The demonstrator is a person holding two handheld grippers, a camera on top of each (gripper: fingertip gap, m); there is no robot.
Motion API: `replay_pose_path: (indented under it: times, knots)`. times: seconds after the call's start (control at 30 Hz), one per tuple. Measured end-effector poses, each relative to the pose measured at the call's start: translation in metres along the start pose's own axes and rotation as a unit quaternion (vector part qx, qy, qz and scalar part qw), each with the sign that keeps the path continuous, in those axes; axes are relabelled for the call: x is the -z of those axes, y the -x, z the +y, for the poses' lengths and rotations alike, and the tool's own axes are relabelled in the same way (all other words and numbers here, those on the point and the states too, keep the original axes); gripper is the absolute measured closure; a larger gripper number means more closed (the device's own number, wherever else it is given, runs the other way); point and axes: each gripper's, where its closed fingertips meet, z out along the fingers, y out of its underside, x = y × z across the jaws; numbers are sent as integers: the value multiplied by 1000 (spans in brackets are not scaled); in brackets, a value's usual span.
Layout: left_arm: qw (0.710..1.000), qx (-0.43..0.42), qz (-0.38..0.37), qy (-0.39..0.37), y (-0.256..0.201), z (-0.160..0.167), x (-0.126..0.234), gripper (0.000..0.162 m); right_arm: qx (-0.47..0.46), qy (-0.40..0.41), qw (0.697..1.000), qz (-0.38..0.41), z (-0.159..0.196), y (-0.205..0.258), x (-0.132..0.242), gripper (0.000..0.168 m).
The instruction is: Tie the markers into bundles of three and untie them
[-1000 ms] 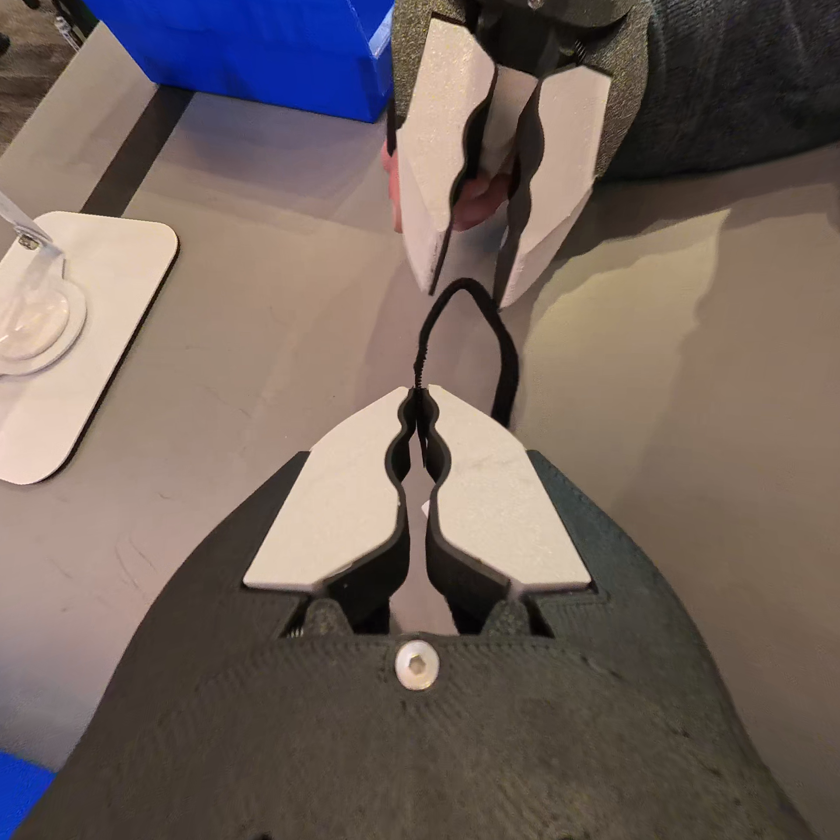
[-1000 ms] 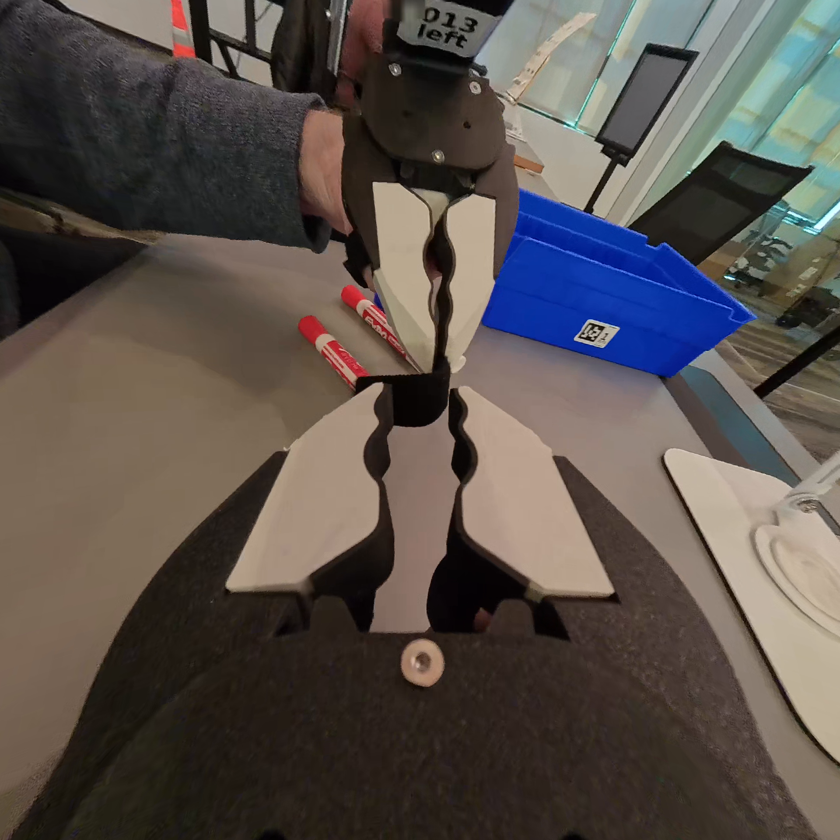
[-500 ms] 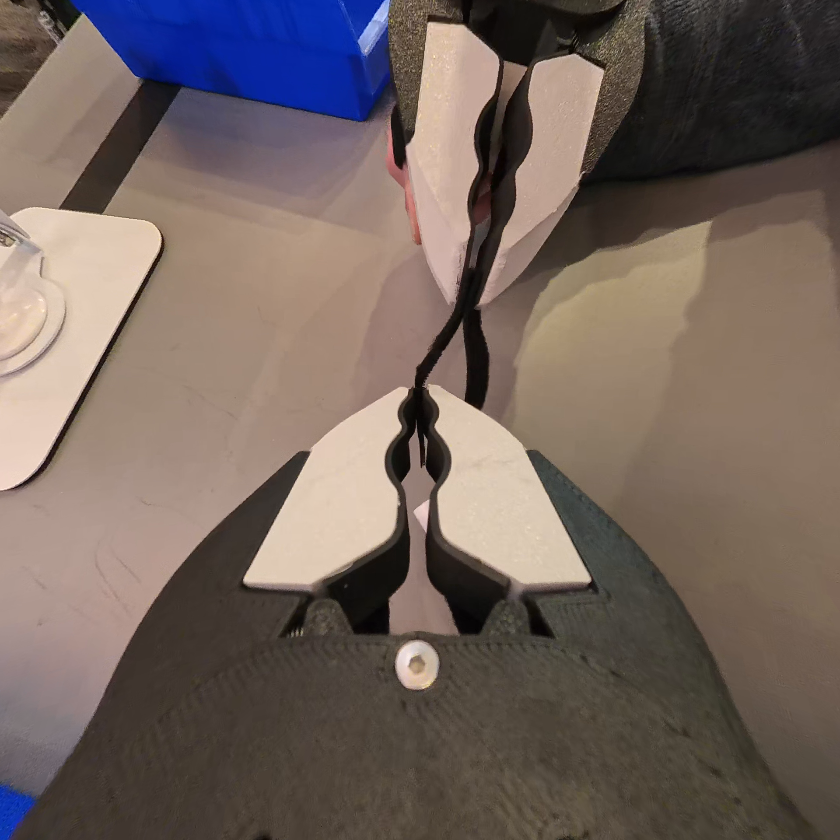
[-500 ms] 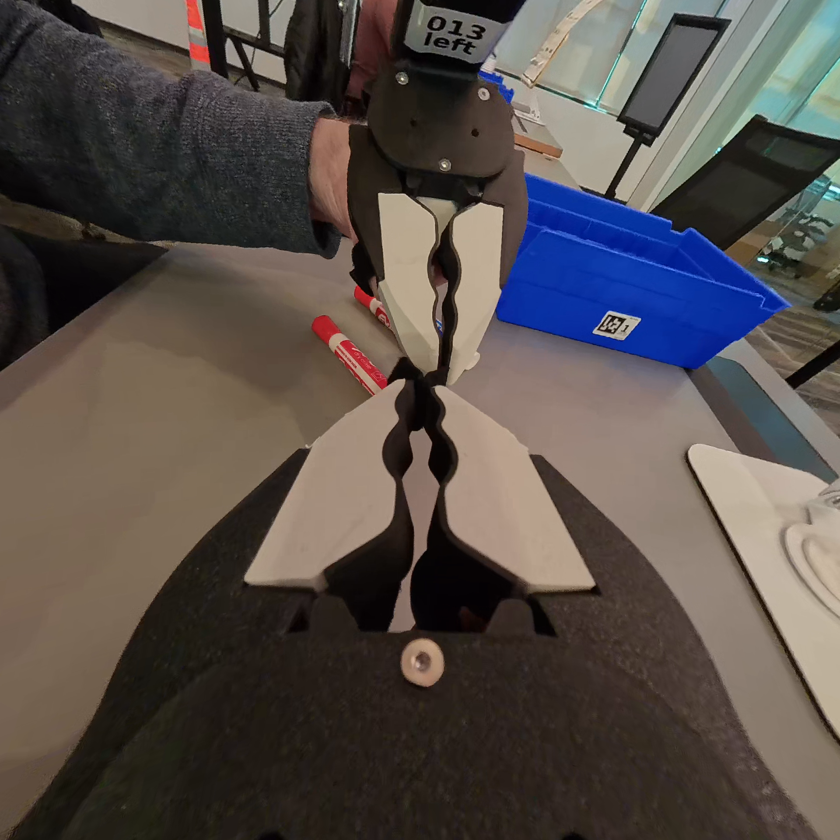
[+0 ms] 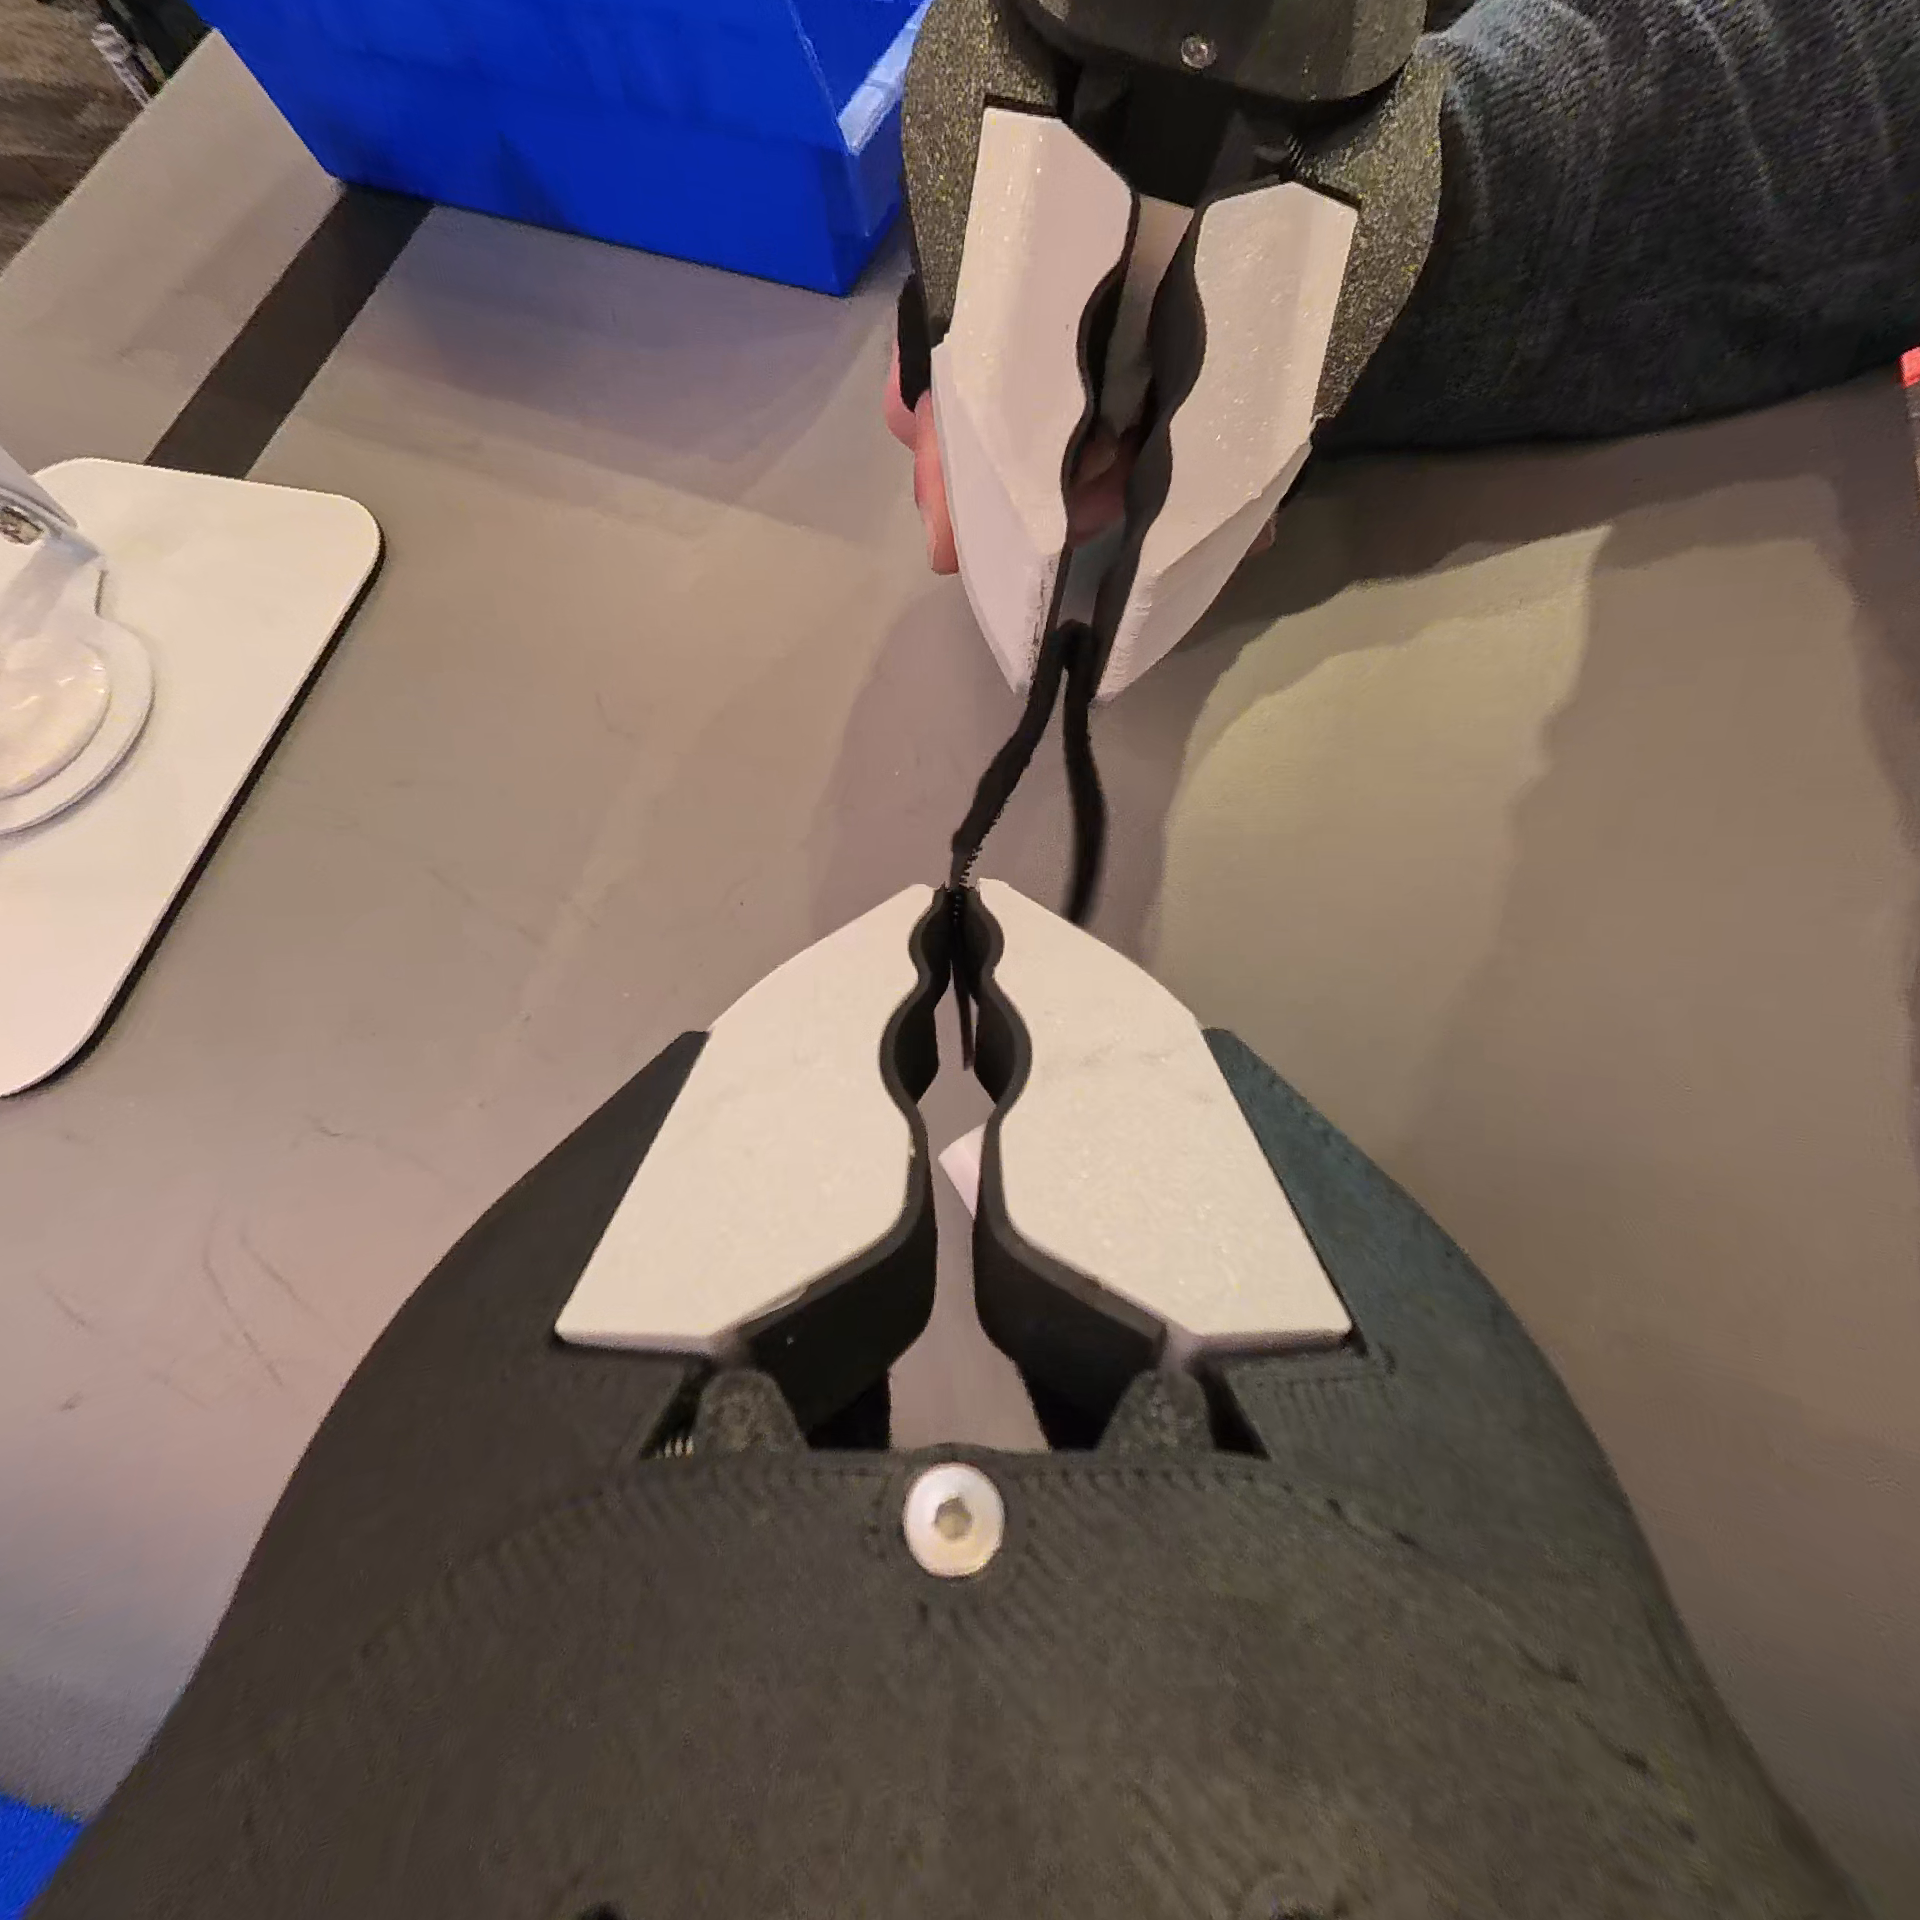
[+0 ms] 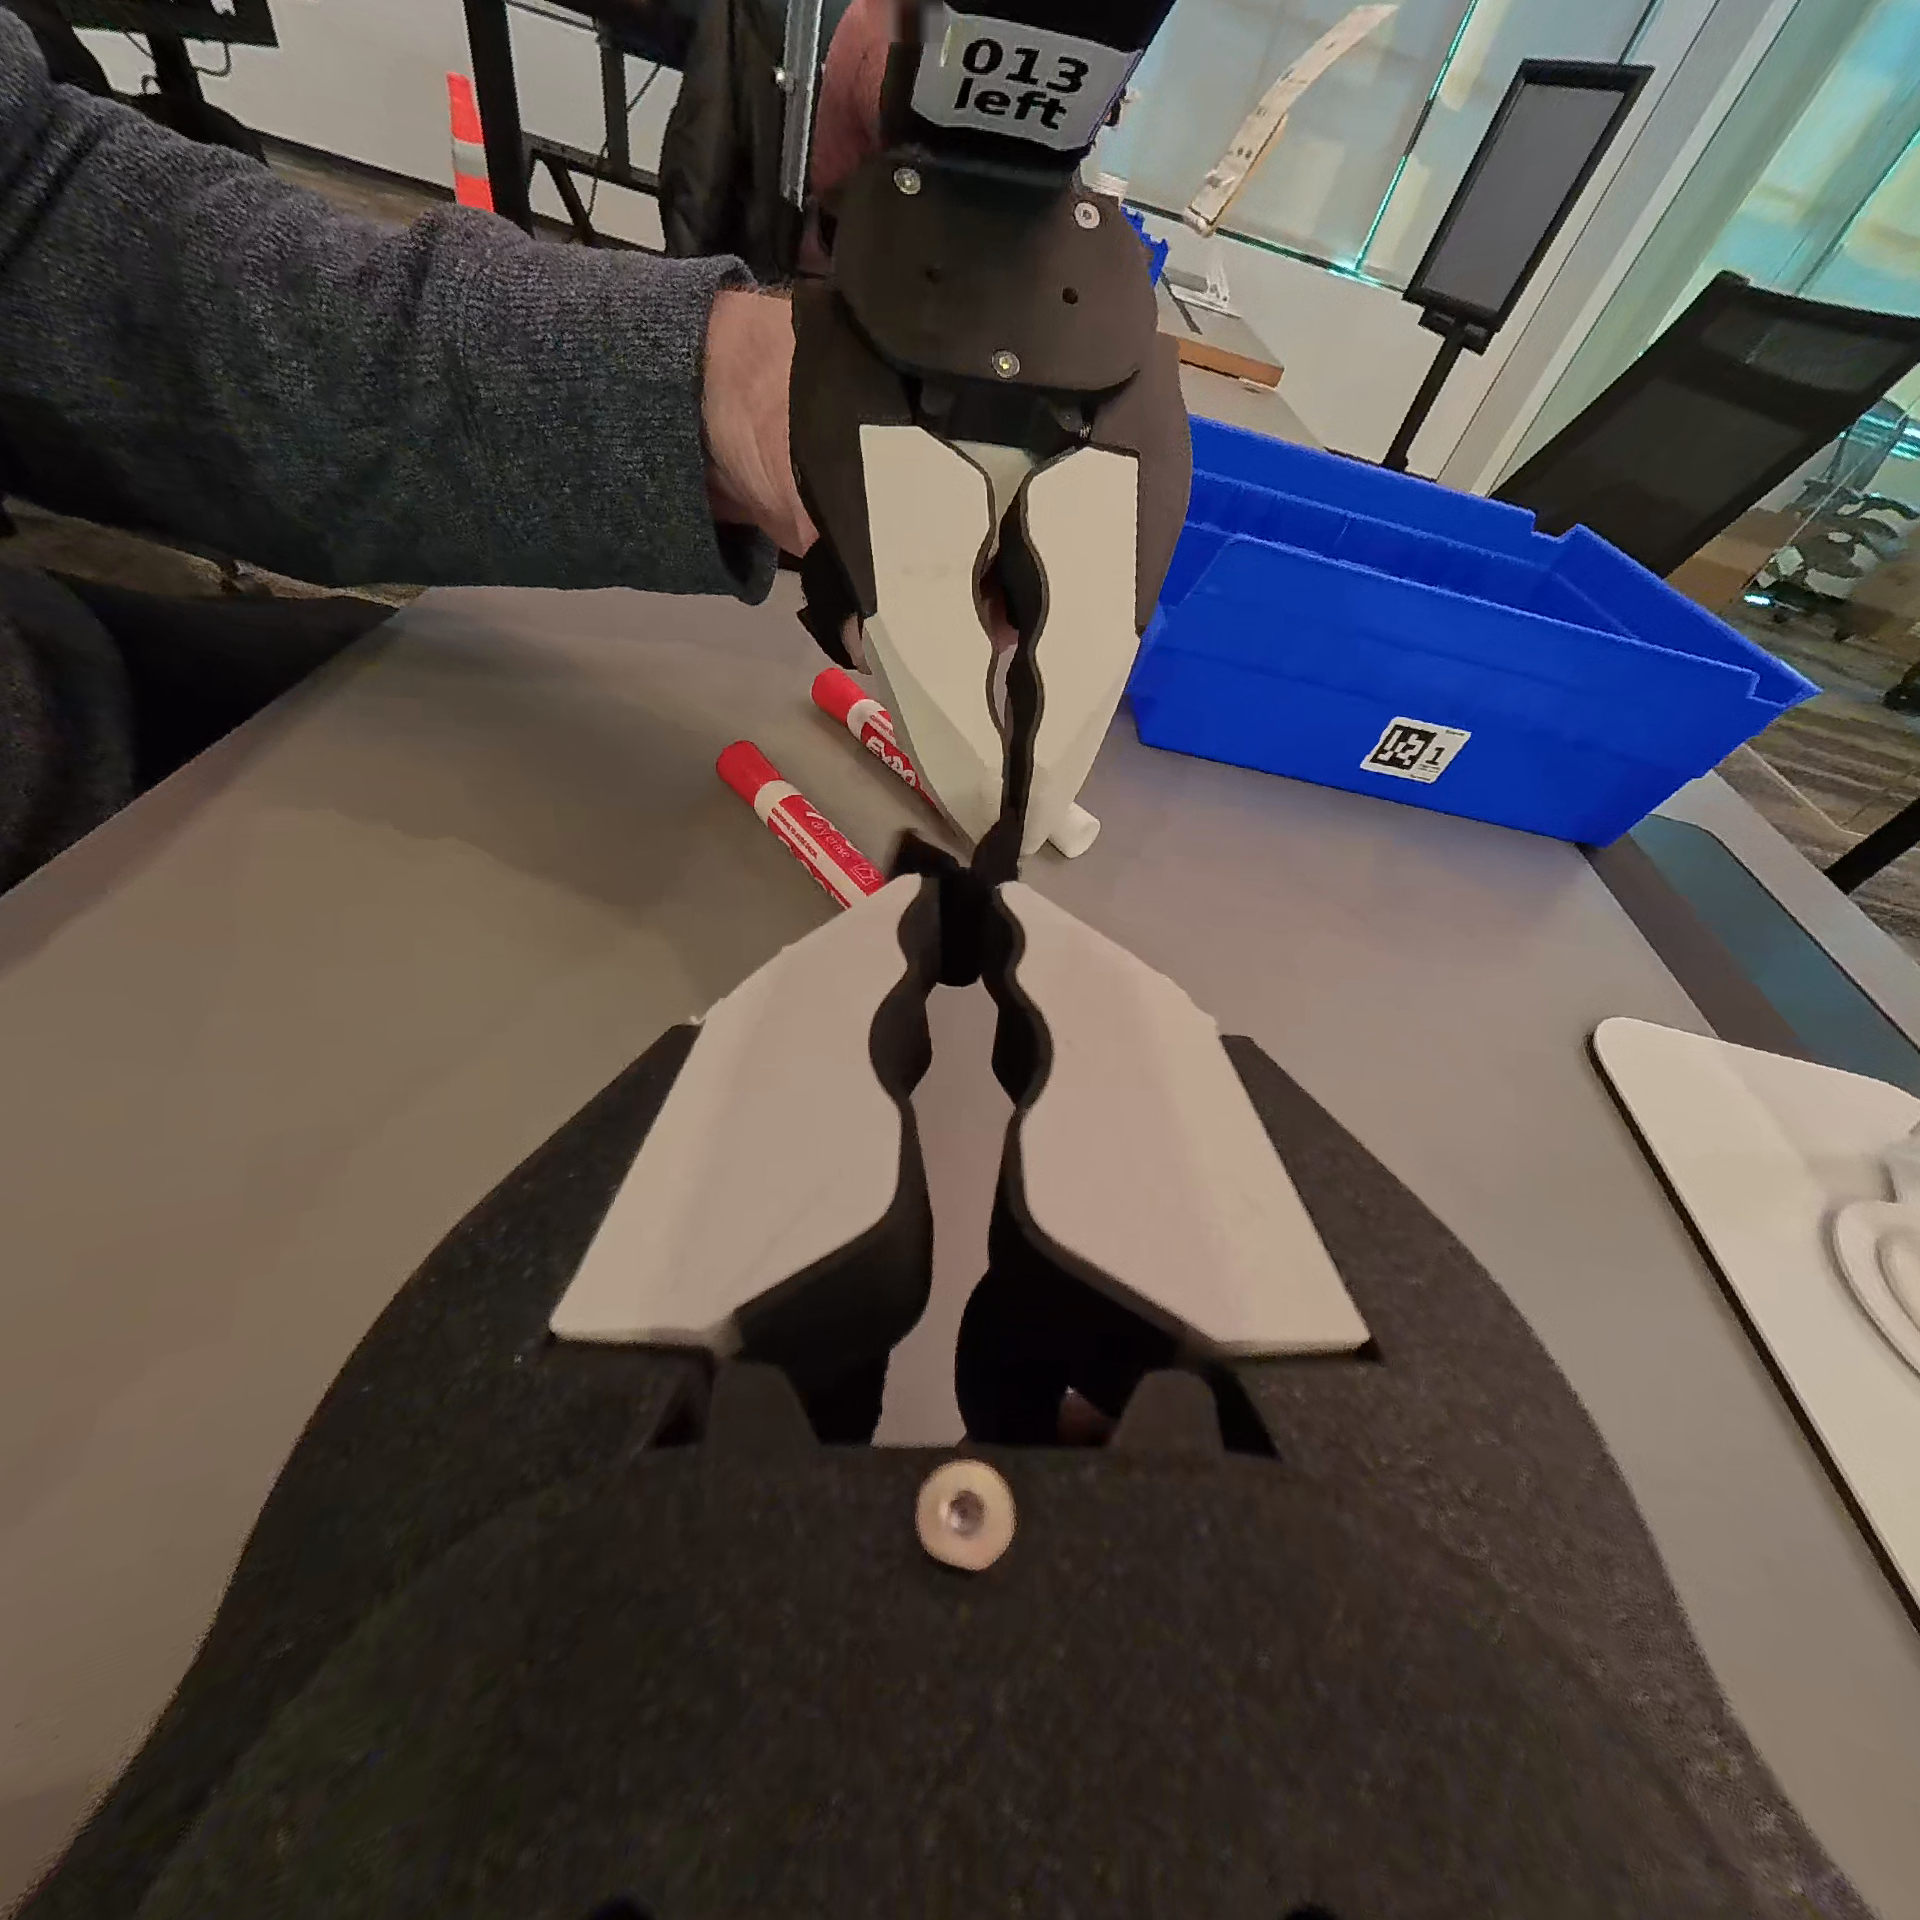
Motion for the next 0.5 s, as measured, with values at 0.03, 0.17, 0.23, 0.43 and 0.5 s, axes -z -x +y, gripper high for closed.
replay_pose_path:
  times: [0.03, 0.17, 0.23, 0.43, 0.5]
  knots:
    - [1000, -3, 2, 4, -1, 1, -1, 161, 2, 3, 1000, -3, 1, 1, 0, 163]
    - [1000, -2, -1, 5, -1, 3, -3, 161, 8, 17, 1000, 8, 3, -2, 0, 166]
    - [1000, 0, -1, 0, 0, 2, -2, 161, 0, 11, 1000, 7, 1, -3, 0, 166]
    - [1000, -2, -8, -4, 3, -1, 0, 161, 2, 4, 1000, 16, 1, -6, 1, 155]
    - [1000, 2, -4, -12, 2, -3, 2, 161, 2, 4, 1000, 13, 3, -5, 2, 155]
